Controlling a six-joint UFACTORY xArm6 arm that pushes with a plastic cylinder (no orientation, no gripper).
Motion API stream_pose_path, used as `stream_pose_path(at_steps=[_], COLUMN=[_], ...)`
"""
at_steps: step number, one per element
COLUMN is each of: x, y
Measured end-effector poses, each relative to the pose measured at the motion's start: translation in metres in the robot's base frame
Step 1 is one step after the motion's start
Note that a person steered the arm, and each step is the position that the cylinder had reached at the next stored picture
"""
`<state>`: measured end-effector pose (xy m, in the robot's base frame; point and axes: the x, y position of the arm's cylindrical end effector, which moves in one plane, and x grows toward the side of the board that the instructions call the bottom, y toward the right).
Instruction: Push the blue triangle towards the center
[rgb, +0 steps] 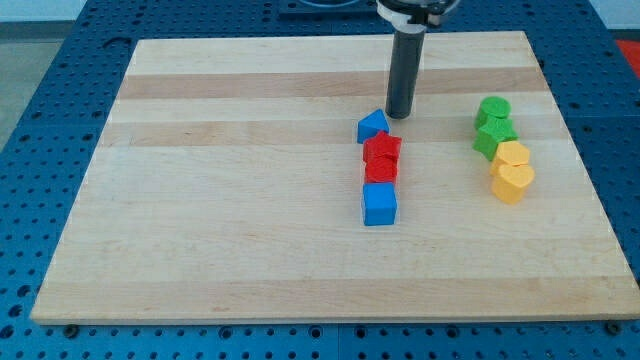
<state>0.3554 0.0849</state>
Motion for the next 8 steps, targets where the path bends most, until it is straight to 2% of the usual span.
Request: stream_pose_path(at_steps=[4, 5, 6, 8], x=[0.003, 0.024, 0.021, 0.018], y=[0.0, 0.0, 0.0, -0.034])
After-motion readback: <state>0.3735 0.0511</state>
